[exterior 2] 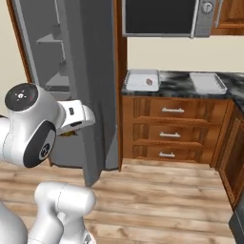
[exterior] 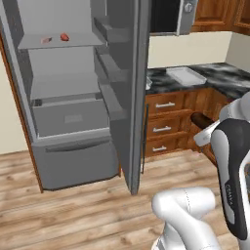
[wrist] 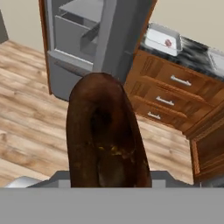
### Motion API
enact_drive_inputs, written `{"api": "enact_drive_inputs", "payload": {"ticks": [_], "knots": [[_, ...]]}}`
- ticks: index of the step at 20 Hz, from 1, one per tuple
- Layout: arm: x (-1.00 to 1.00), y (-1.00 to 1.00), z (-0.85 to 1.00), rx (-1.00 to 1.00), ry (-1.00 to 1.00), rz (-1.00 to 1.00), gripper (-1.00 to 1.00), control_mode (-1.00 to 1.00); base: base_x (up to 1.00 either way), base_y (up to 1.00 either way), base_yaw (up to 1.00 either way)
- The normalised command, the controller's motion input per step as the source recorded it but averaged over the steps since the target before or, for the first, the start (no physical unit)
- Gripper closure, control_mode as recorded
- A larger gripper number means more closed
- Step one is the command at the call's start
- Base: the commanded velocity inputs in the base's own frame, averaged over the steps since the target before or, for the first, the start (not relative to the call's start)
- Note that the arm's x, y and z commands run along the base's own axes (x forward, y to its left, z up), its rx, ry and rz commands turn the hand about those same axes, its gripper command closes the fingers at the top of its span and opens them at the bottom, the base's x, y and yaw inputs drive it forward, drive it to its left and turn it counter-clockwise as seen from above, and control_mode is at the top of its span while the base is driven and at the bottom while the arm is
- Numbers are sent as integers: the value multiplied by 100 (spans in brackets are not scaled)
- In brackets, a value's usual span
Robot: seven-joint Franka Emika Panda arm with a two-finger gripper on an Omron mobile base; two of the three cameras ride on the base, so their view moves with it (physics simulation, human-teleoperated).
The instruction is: Place one sweet potato and one steak in each tupperware on the nearby counter, to pack two identical lunches.
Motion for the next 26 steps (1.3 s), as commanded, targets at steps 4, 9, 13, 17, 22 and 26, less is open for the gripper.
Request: {"api": "enact_drive_inputs", "payload": {"ticks": [4,9,13,17,22,26], "knots": [[0,0,0,0,0,0,100,100,0,-95,-2],[0,0,0,0,0,0,100,100,9,-57,-7],[0,0,0,0,0,0,100,100,76,10,-6],[0,0,0,0,0,0,100,100,100,13,0],[0,0,0,0,0,0,100,100,100,0,0],[0,0,0,0,0,0,100,100,88,-14,0]]}}
